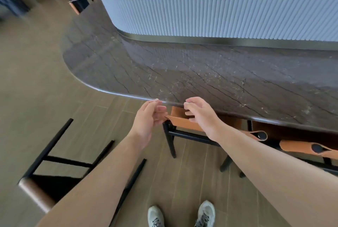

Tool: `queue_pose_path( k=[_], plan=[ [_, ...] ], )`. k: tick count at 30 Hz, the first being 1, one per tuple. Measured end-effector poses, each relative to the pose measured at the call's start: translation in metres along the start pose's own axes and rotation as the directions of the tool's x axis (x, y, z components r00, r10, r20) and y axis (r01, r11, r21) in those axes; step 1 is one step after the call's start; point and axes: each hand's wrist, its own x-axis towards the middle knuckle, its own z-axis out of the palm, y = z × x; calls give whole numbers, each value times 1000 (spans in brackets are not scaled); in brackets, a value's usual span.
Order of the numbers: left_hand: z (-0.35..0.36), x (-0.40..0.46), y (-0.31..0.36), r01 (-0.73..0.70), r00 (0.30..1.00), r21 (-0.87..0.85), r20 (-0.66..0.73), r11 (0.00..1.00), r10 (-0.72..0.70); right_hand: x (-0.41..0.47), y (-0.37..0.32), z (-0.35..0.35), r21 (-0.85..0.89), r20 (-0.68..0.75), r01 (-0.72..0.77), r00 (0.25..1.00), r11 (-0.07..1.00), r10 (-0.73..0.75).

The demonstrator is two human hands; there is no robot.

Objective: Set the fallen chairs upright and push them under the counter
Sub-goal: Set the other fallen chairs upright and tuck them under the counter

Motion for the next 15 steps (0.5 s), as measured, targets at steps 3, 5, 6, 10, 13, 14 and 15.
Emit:
queue_pose_path(
  k=[3, 5, 6, 10, 13, 14, 15],
  plan=[
    [-31, -16, -3, 26, 998, -36, -49, 999, -28, -7, -7, 28, 31, 54, 4, 999, 1000, -6],
    [-52, -27, -7, 41, 996, -66, -82, 997, -46, -12, -9, 48, 42, 83, 4, 997, 999, -7],
    [-63, -33, -8, 43, 994, -80, -101, 996, -51, -15, -9, 58, 44, 94, 4, 996, 999, -8],
    [-113, -62, -15, 24, 984, -129, -171, 991, -46, -26, -11, 104, 5, 139, 16, 990, 1000, -17],
    [-161, -95, -20, -1, 974, -163, -223, 987, -36, -43, -11, 151, -50, 201, 49, 979, 998, -38],
    [-180, -108, -22, -9, 969, -173, -245, 985, -34, -51, -11, 170, -71, 225, 64, 973, 995, -47],
    [-199, -122, -26, -15, 963, -181, -269, 983, -35, -59, -11, 190, -91, 248, 78, 967, 993, -53]
  ],
)
